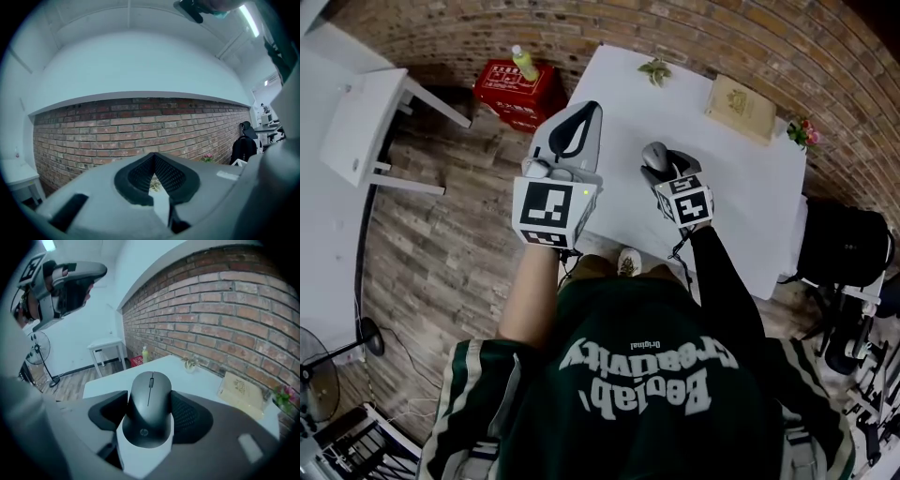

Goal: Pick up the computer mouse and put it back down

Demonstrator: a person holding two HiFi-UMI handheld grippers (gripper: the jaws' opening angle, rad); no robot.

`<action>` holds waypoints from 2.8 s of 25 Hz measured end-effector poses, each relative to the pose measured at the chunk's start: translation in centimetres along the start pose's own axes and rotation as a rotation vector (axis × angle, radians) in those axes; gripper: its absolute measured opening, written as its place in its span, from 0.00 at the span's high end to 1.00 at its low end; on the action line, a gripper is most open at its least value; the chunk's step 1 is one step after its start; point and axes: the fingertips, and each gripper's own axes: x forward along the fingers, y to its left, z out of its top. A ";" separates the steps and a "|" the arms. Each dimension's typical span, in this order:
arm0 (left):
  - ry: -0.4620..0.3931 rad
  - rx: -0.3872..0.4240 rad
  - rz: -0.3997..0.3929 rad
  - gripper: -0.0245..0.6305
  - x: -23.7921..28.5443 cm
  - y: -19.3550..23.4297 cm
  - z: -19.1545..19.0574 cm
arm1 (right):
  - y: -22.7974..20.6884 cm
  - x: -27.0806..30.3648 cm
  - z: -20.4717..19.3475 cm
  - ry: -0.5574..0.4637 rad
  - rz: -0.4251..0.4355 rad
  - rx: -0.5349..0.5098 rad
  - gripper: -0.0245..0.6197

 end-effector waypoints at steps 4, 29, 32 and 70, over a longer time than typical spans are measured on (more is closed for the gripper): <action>-0.014 0.002 -0.004 0.96 0.3 -0.3 1.0 | -1.3 -2.5 4.3 -0.126 -0.040 -0.018 0.49; -0.036 0.060 0.066 0.96 1.3 1.1 4.5 | -4.2 -17.4 20.3 -0.660 -0.170 -0.130 0.49; -0.040 0.055 0.087 0.96 1.1 1.8 4.8 | -4.1 -18.5 21.0 -0.696 -0.175 -0.144 0.49; -0.067 0.059 0.093 0.96 0.7 1.8 5.8 | -4.9 -18.4 20.3 -0.681 -0.187 -0.125 0.49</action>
